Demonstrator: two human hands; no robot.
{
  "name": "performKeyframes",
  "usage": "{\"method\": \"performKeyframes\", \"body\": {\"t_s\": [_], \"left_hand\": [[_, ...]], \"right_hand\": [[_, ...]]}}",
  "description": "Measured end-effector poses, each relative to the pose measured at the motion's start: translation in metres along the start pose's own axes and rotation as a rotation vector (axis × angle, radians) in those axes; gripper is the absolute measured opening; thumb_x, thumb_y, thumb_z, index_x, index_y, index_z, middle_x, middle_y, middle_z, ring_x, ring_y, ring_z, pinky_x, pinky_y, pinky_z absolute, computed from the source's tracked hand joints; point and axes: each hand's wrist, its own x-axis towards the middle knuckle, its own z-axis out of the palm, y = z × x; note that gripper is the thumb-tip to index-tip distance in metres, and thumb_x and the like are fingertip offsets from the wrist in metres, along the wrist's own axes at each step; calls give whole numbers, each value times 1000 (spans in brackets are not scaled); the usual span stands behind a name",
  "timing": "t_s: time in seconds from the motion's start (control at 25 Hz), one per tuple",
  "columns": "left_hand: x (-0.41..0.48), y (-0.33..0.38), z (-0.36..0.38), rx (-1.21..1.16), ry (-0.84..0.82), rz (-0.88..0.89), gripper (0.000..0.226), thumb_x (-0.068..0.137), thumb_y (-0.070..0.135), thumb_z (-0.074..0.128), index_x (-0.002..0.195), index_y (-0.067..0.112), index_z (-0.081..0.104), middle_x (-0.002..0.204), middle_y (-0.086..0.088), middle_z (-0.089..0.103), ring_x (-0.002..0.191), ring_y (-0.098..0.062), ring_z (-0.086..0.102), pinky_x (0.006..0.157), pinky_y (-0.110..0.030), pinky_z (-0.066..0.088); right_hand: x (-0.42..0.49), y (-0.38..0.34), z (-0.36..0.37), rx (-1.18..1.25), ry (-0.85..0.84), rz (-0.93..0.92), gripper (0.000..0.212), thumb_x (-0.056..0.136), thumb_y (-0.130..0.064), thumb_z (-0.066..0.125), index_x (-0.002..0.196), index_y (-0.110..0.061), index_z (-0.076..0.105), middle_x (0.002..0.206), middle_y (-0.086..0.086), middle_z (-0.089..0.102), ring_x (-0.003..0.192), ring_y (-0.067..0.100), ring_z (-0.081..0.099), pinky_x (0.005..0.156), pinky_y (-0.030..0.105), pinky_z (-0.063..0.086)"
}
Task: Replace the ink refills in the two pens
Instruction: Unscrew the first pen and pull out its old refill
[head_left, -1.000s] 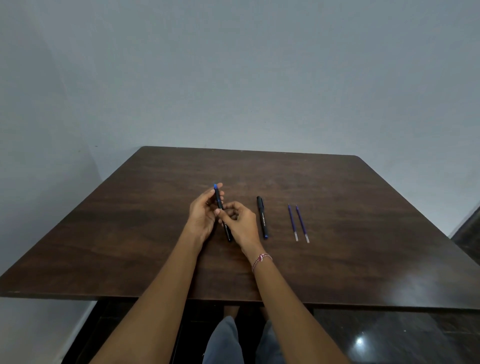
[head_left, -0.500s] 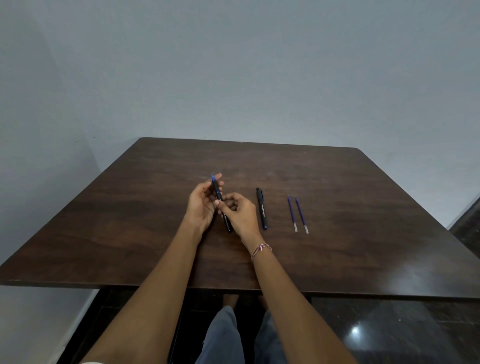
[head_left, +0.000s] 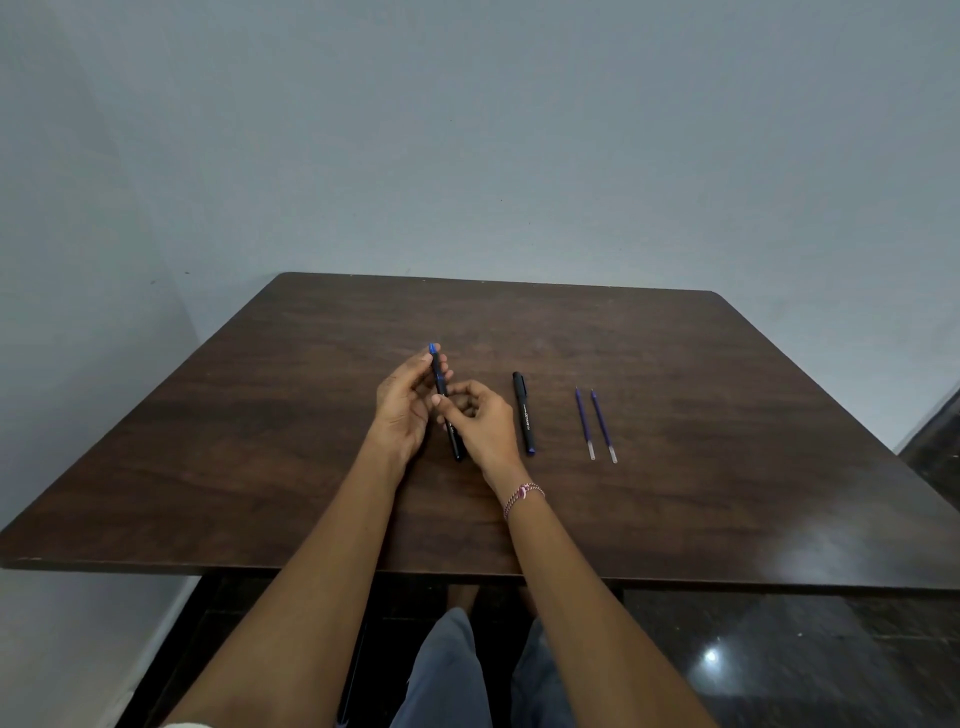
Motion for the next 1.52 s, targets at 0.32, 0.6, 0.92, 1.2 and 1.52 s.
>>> {"method": "performKeyframes", "body": {"t_s": [0.32,0.6,0.92,1.2,1.52], "left_hand": [[-3,2,3,13,-1,15,23,89,-5,54,106,6,66,84,-5,71,77,-11,67,67,-21,57],[0,0,3,44,20,36,25,87,-7,57,105,8,66,89,-2,66,73,-7,65,66,-18,55],[1,2,13,142,62,82,24,83,-6,63,99,12,68,94,-3,67,80,-10,63,66,-17,54],[0,11,18,203,135,134,25,82,-2,66,103,11,68,91,-1,69,75,-7,64,64,-16,54],[11,43,18,111,274,274,31,82,-4,67,112,-1,63,93,-7,68,75,-9,66,68,-18,57]], "right_hand": [[1,0,1,-14,8,0,24,84,-21,72,107,-22,64,66,3,61,67,18,65,73,34,55],[2,0,1,-49,26,-13,15,84,-23,71,96,-27,63,64,3,58,58,13,53,59,27,47],[3,-1,-1,111,69,6,16,84,-15,72,95,-20,63,60,2,54,54,7,60,59,20,51],[1,-3,-2,181,28,3,18,83,-15,73,94,-26,65,57,-6,53,55,8,61,57,16,48],[0,-4,-2,166,-25,20,19,82,-23,74,97,-29,64,54,-10,58,59,9,62,49,15,41]]}}
